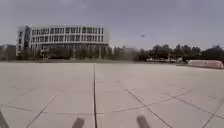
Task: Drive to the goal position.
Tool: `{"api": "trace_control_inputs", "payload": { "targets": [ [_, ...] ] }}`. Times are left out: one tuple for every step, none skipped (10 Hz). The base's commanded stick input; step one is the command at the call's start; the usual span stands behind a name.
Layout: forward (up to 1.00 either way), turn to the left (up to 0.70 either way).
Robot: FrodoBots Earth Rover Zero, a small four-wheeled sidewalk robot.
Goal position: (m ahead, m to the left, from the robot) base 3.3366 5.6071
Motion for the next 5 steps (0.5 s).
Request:
{"api": "trace_control_inputs", "payload": {
  "targets": [
    [0.70, 0.27],
    [0.70, 0.27],
    [0.70, 0.27],
    [0.70, 0.27],
    [0.70, 0.27]
  ]
}}
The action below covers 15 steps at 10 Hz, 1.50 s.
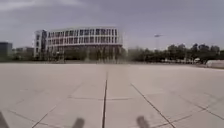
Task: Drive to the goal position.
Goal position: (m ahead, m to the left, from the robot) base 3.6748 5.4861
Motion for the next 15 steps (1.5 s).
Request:
{"api": "trace_control_inputs", "payload": {
  "targets": [
    [0.70, 0.27],
    [0.70, 0.27],
    [0.70, 0.27],
    [0.70, 0.27],
    [0.70, 0.27],
    [0.70, 0.27],
    [0.70, 0.27],
    [0.70, 0.27],
    [0.70, 0.27],
    [0.70, 0.27],
    [0.70, 0.27],
    [0.70, 0.27],
    [0.70, 0.27],
    [0.70, 0.27],
    [0.70, 0.27]
  ]
}}
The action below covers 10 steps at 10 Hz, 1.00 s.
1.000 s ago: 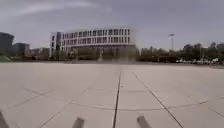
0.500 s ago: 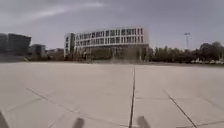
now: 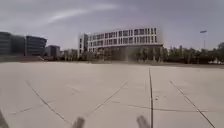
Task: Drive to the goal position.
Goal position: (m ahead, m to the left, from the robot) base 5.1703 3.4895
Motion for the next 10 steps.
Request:
{"api": "trace_control_inputs", "payload": {
  "targets": [
    [0.70, 0.27],
    [0.70, 0.27],
    [0.70, 0.27],
    [0.70, 0.27],
    [0.70, 0.27],
    [0.70, 0.27],
    [0.70, 0.27],
    [0.70, 0.27],
    [0.70, 0.27],
    [0.70, 0.27]
  ]
}}
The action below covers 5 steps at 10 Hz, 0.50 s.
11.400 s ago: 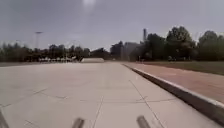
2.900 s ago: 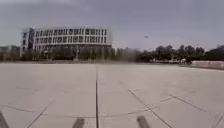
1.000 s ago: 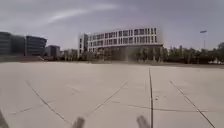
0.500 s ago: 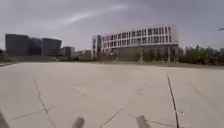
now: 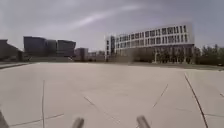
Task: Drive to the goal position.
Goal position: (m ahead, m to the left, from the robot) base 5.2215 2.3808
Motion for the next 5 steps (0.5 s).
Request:
{"api": "trace_control_inputs", "payload": {
  "targets": [
    [0.70, 0.25],
    [0.70, 0.09],
    [0.70, 0.00],
    [0.70, 0.00],
    [0.70, 0.00]
  ]
}}
